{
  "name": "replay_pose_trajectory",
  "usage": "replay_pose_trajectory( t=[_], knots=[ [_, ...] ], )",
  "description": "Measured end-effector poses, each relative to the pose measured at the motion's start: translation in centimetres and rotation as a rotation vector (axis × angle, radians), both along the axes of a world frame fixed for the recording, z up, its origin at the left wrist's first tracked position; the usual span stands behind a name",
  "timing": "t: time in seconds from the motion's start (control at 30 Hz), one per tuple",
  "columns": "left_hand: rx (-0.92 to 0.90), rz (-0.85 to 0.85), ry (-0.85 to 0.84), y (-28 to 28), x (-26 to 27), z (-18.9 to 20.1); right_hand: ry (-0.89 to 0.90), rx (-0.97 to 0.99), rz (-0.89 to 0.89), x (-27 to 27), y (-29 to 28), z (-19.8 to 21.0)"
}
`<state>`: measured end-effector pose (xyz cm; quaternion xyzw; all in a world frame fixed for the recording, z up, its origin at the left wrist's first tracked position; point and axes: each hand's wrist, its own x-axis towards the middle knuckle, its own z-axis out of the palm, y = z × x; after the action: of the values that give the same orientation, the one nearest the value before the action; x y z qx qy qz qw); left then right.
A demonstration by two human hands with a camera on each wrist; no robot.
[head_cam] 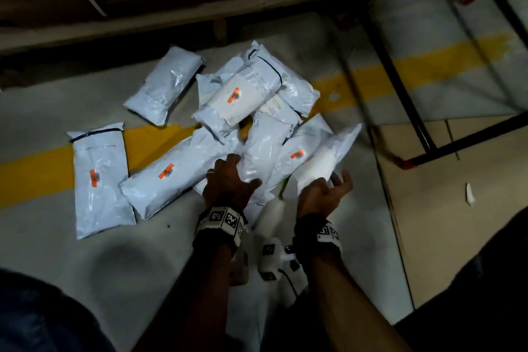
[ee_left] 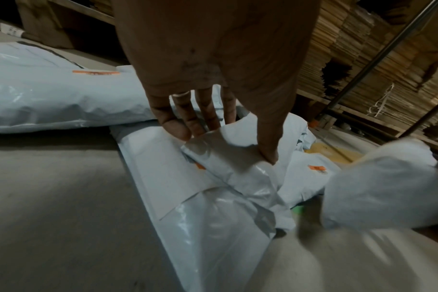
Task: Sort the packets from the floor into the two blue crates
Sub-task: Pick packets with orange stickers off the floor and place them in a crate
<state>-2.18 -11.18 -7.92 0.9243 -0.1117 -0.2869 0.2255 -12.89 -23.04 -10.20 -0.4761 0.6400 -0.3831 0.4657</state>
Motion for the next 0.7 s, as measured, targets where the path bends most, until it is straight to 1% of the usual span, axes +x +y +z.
replay_pose_trajectory(
  t=[0.1,0.13,0.23,0.33,0.47,0.57,0.63,0.7],
  knots=[
    [-0.04,0.021,-0.001,0.5,-0.1,-0.1,-0.05,0.105,-0.114,-0.5,-0.2,-0.4],
    [-0.049,0.028,0.002,0.7,-0.2,-0.2,-0.062,0.103,-0.134,-0.7,-0.1,-0.7],
    [-0.076,0.042,0.002,1.0,-0.2,-0.5,-0.001,0.01,-0.156,-1.4,0.3,-1.7],
    [-0.089,0.054,-0.01,1.0,-0.2,-0.8,0.081,-0.024,-0.116,-2.1,0.5,-2.0],
    [-0.08,0.072,-0.012,0.9,-0.4,-0.9,0.145,-0.057,-0.062,-2.4,0.6,-1.5],
    [-0.093,0.08,-0.005,0.9,-0.4,-1.1,0.259,-0.161,0.012,-2.3,0.7,-1.7],
    [-0.087,0.073,-0.003,0.8,-0.3,-1.2,0.373,-0.224,0.061,-2.3,0.5,-2.3],
    [-0.085,0.064,-0.013,0.9,-0.3,-1.2,0.476,-0.212,0.128,-2.1,0.1,-2.8]
  ],
)
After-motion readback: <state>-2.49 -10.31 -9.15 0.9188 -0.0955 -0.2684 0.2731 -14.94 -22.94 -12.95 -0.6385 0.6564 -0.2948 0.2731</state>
